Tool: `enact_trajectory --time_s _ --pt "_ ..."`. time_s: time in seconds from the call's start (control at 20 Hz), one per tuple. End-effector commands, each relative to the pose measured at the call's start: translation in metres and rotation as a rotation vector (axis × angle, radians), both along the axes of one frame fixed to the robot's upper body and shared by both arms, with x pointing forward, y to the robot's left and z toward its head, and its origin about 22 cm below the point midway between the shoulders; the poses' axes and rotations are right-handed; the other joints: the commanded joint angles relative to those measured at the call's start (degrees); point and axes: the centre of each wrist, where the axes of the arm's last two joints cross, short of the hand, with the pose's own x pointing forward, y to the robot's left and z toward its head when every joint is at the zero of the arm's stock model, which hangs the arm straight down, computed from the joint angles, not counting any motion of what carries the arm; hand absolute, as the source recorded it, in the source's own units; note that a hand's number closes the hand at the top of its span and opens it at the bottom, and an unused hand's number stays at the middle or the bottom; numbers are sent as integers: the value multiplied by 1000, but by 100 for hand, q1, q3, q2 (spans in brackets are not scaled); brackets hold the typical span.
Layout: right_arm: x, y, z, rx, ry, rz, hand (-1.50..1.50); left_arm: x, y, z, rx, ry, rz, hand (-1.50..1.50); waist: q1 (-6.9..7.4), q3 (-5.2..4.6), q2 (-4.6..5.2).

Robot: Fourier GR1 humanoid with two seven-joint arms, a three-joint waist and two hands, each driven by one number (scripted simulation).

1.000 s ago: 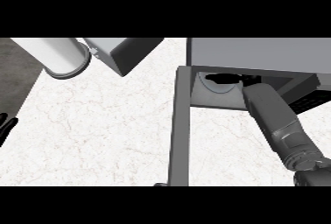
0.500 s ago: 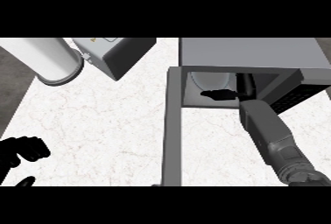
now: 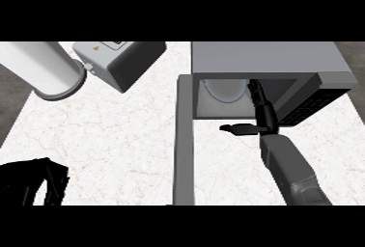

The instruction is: Pick up the milk, place it into the microwave and close the microwave

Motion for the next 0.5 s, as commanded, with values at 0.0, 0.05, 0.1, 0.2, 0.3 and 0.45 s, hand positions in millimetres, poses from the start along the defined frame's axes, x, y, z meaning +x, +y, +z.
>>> enact_trajectory --time_s 0.0,0.05,0.1,0.2,0.3,0.45 --pt "-30 -12 -25 28 -9 18 -150 4 -25 10 9 16 -60 150 -19 1 1" --pt "-26 -16 -17 12 3 30 -150 10 -24 6 16 10 -39 150 -130 -7 -42" --pt "-38 -11 -27 10 10 26 -150 -4 -27 -1 22 21 -81 150 -131 -10 -55" --pt "-34 -11 -16 32 9 21 -150 17 -26 -10 69 13 -108 150 -160 -13 -46" --pt "-73 -35 -41 21 21 -11 -150 16 -43 -10 83 2 -114 150 -169 -11 -41" --pt "-100 -41 -48 27 39 -32 -150 24 -71 2 104 -31 -108 150 -212 -11 -46"
